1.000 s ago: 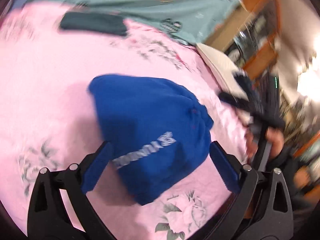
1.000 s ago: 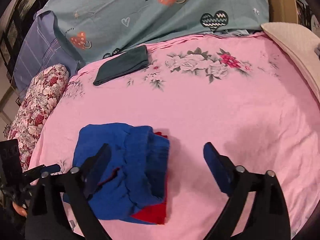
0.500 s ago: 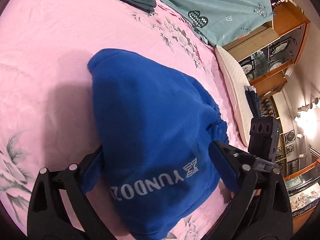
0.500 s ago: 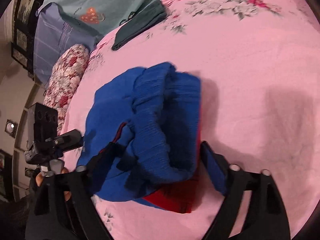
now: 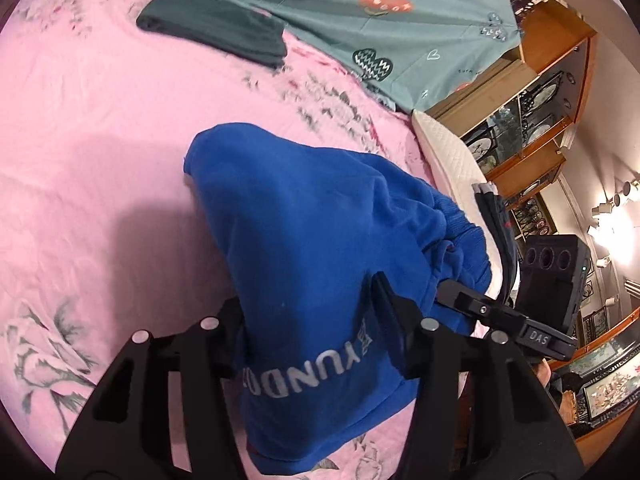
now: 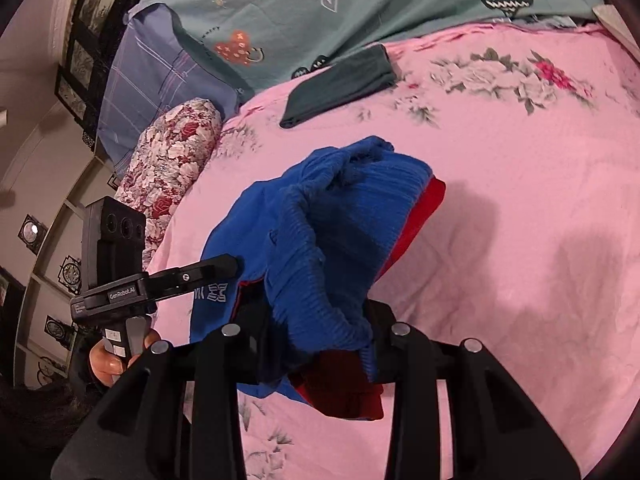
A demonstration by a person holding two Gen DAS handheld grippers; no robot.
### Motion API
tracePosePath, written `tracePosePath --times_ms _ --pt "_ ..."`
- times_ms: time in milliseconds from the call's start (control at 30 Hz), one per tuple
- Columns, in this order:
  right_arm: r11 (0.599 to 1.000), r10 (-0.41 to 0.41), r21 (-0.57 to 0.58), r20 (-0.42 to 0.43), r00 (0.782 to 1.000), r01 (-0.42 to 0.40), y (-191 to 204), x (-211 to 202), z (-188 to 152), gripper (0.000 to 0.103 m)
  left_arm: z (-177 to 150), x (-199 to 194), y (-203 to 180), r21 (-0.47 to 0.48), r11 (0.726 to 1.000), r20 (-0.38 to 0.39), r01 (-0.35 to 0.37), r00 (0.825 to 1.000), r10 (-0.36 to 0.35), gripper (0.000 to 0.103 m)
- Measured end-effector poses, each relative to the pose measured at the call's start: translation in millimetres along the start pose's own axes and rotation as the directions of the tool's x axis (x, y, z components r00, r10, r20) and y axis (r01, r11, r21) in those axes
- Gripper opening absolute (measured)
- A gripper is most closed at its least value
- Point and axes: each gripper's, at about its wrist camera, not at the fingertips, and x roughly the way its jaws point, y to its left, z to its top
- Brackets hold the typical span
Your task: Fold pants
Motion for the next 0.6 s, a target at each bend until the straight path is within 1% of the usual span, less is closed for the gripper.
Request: tracePosePath --times_ms 67,133,200,267,367,400,433,467,500,533,567,600 --pt "1.000 0.010 -0.025 0.022 1.000 -0.009 10.6 -3.5 10.2 0.035 7.2 -9.5 -2.6 0.013 1.000 0.029 -0.005 1.000 0.004 0.053" --pt "0.999 0.016 -0.047 0.048 0.999 -0.014 20.3 -4.9 26.4 0.035 21.5 -20.1 -5.9 0.033 0.999 0.058 -0.014 0.998 0.012 0.053" --pt "0.998 0.015 -0.069 0.066 0.998 -0.011 29.6 -2.2 46.8 0.035 41.5 -29.4 -10.8 0.056 0.998 0.085 -0.037 0.996 0.032 0.053" --pt "0.995 0.018 -0.098 0.096 0.995 -0.008 39.3 5.5 78.3 0.035 68.7 -35.7 -18.0 0.089 0.994 0.115 -0.070 0.992 0.059 0.053" --pt "0.993 0.022 -0.118 0.158 0.987 -0.003 46.2 25.7 134.8 0.035 125.1 -42.3 -25.0 0.139 0.982 0.178 -0.131 0.978 0.106 0.053" --pt "0.993 0.022 -0.118 0.158 0.987 -0.003 46.2 25.7 134.8 0.035 149.4 -42.4 -25.3 0.153 0.976 0.200 -0.153 0.972 0.121 0.053" --pt "0.991 -0.001 -0.133 0.191 0.982 0.027 47.1 46.5 176.7 0.035 172.0 -41.3 -24.1 0.161 0.972 0.218 -0.170 0.967 0.133 0.053" --pt "0.991 -0.001 -0.133 0.191 0.982 0.027 47.1 46.5 176.7 0.036 194.1 -39.4 -21.5 0.165 0.969 0.234 -0.184 0.962 0.143 0.053" --pt "0.990 -0.011 -0.138 0.211 0.977 0.041 46.0 59.4 200.0 0.036 222.3 -33.9 -16.9 0.169 0.965 0.252 -0.201 0.955 0.155 0.053" --pt "0.989 -0.020 -0.137 0.235 0.972 0.054 43.1 73.8 223.0 0.036 242.6 -28.6 -10.5 0.171 0.961 0.267 -0.215 0.950 0.165 0.054" --pt "0.990 -0.027 -0.130 0.247 0.969 0.061 37.7 88.1 240.5 0.037 262.6 -18.8 -2.9 0.173 0.957 0.278 -0.232 0.944 0.179 0.059" --pt "0.991 -0.042 -0.113 0.257 0.966 0.073 29.0 106.1 259.7 0.039 285.9 -3.4 9.8 0.171 0.951 0.286 -0.258 0.937 0.202 0.061"
